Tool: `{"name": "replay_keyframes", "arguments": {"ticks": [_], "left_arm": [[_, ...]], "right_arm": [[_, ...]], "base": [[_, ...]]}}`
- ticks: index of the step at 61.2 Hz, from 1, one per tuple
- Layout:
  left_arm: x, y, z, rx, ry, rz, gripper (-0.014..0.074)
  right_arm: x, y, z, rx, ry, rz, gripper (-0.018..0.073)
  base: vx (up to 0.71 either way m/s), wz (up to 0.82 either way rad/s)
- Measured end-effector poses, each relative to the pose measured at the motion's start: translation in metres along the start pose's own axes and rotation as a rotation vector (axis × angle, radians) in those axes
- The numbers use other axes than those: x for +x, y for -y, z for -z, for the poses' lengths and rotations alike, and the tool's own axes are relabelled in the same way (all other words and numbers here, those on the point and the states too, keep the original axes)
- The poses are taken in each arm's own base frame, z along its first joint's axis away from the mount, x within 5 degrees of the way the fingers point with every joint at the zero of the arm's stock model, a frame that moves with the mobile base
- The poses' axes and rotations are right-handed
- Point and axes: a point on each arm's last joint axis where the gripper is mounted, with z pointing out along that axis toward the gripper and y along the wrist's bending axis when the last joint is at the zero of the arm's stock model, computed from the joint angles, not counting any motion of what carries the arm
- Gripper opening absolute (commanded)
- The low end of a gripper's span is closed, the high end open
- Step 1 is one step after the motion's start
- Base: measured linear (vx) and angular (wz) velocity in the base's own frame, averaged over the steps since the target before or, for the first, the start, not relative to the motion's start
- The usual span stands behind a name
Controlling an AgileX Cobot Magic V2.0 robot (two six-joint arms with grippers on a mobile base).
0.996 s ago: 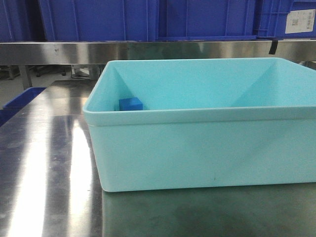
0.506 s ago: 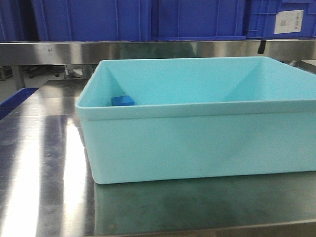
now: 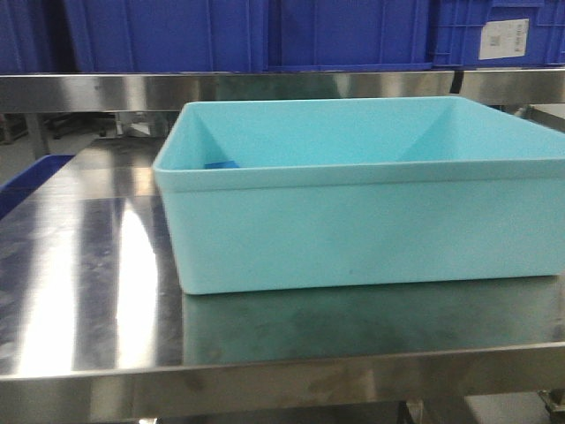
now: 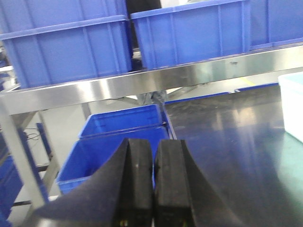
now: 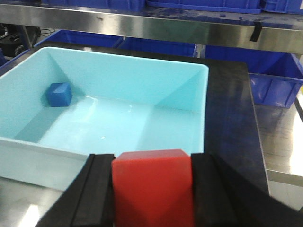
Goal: Pick red cube and place on left shelf
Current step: 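Hold the red cube in the right gripper while backing away from the table, then drive the base across the floor carrying the red cube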
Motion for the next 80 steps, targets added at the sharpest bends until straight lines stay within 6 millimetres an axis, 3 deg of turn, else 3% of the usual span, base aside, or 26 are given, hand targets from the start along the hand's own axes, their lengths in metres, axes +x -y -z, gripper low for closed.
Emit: {"name": "replay_keyframes", "arguments": {"ticks": [80], "left_arm": [[0.0,0.0,0.0,0.0,0.0,0.0,0.0106]], "right_arm": [[0.0,0.0,0.0,0.0,0.0,0.0,0.0058]], "base": [[-0.15,0.27]]}}
